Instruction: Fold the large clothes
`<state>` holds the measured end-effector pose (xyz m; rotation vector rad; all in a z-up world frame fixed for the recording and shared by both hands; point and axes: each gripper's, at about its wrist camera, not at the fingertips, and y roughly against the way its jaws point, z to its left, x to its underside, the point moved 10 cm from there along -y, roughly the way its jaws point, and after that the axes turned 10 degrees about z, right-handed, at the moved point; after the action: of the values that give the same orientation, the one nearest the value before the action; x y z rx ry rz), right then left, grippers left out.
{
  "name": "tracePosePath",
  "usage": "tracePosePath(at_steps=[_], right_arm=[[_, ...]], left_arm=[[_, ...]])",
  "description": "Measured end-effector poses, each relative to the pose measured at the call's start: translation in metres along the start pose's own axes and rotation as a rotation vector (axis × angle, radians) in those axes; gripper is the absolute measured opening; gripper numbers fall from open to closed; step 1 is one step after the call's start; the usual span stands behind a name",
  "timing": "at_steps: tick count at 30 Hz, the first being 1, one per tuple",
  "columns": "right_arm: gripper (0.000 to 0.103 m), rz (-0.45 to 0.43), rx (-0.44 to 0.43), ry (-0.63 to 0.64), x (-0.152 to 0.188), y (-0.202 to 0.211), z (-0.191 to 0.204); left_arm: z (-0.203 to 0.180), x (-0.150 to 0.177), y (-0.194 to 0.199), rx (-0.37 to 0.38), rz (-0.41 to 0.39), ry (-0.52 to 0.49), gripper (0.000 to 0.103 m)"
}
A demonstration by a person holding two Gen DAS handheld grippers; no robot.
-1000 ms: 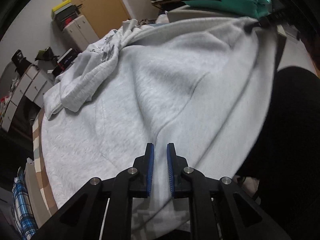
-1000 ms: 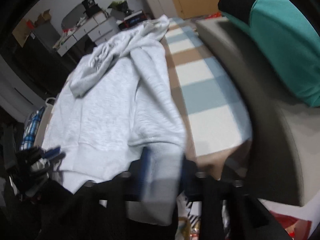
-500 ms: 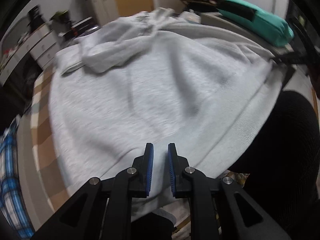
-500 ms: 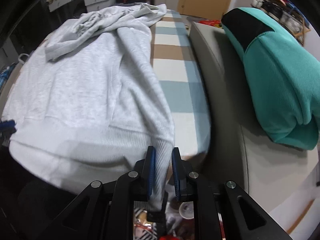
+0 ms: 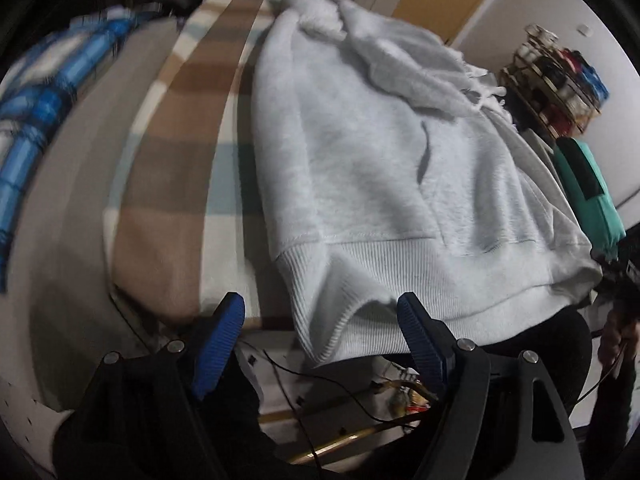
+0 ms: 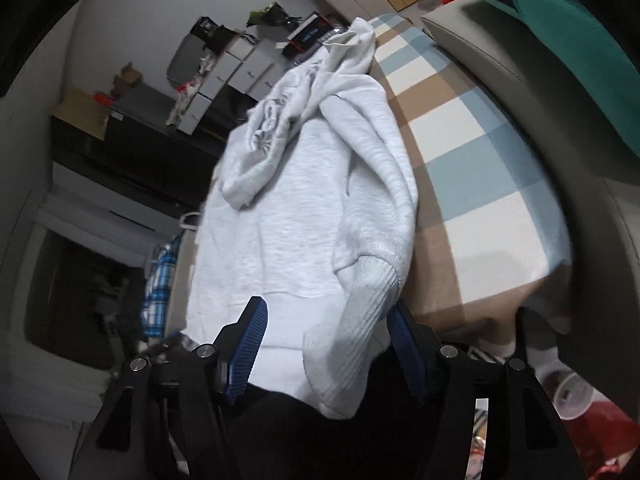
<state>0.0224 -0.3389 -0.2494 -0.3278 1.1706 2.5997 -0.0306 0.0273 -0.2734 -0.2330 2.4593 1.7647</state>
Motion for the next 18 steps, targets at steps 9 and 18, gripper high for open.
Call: tracePosePath(at_steps=[9,18], right_arm=[[0.063,-0.05,0.051,-0.027,-0.005,0.012,-0.016],[0.016,-0.01,0.182,0.006,-0.003,-0.003,-0.028]], left_arm=[[-0.013,-0.012,-0.009,0.185,0.057,0.068,0.075],[0.003,-0.017,-0.011,0.15,0.029,0.082,0.02]])
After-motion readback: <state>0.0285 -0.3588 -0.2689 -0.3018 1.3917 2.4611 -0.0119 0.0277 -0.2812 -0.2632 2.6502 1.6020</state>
